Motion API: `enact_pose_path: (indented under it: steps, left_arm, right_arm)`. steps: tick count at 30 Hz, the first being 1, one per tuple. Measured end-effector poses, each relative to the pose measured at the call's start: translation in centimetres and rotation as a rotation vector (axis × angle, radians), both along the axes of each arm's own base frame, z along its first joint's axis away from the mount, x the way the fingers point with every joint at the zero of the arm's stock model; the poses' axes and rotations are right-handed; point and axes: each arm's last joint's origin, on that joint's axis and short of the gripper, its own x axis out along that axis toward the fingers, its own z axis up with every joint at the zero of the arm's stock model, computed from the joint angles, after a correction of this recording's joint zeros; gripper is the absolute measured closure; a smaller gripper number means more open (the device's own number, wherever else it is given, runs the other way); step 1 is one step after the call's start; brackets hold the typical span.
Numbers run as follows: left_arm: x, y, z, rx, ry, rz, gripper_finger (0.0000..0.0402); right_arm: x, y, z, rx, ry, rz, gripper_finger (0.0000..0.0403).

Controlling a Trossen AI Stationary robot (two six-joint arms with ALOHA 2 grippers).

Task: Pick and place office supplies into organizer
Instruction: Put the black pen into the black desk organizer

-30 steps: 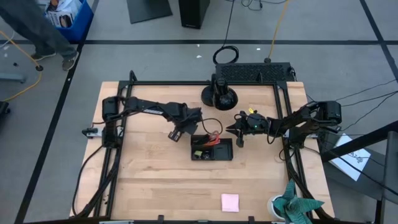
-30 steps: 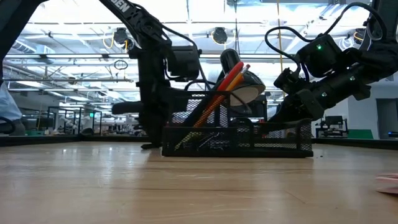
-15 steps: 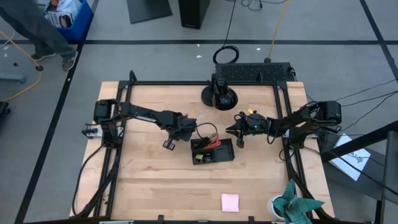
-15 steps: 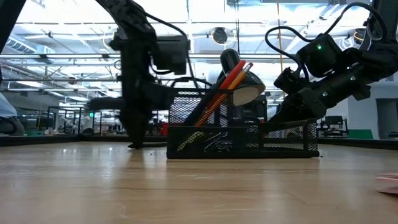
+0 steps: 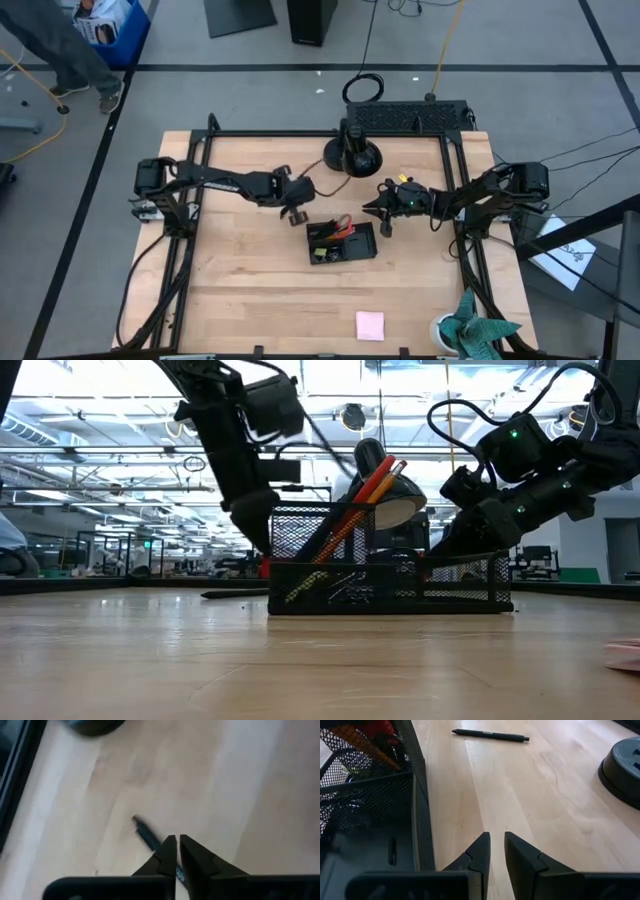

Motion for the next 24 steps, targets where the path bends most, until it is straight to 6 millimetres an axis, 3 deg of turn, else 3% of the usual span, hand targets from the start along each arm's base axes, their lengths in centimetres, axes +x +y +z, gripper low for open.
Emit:
enact_pose_path:
  steps: [8,14,19,24]
  left_arm:
    - [-1.2,2.1,-0.6,-0.156,0.011,0.251,0.0289]
    - [-1.3,2.6,-1.4,-0.211,0.049,0.271,0.0228]
    - [-0.6,2.8,-3.8,-0.22,0.096,0.258,0.0207]
    - [-0.3,3.2,-5.7,-0.223,0.153,0.256,0.0213]
  right_arm:
    - [0.0,0.0,0.0,0.0,-0.001,-0.002,0.035]
    - [0.0,0.0,0.0,-0.002,-0.001,-0.002,0.0346]
    - [0.0,0.0,0.0,-0.001,-0.001,-0.002,0.0347]
    - [0.0,0.0,0.0,-0.001,-0.002,-0.002,0.0344]
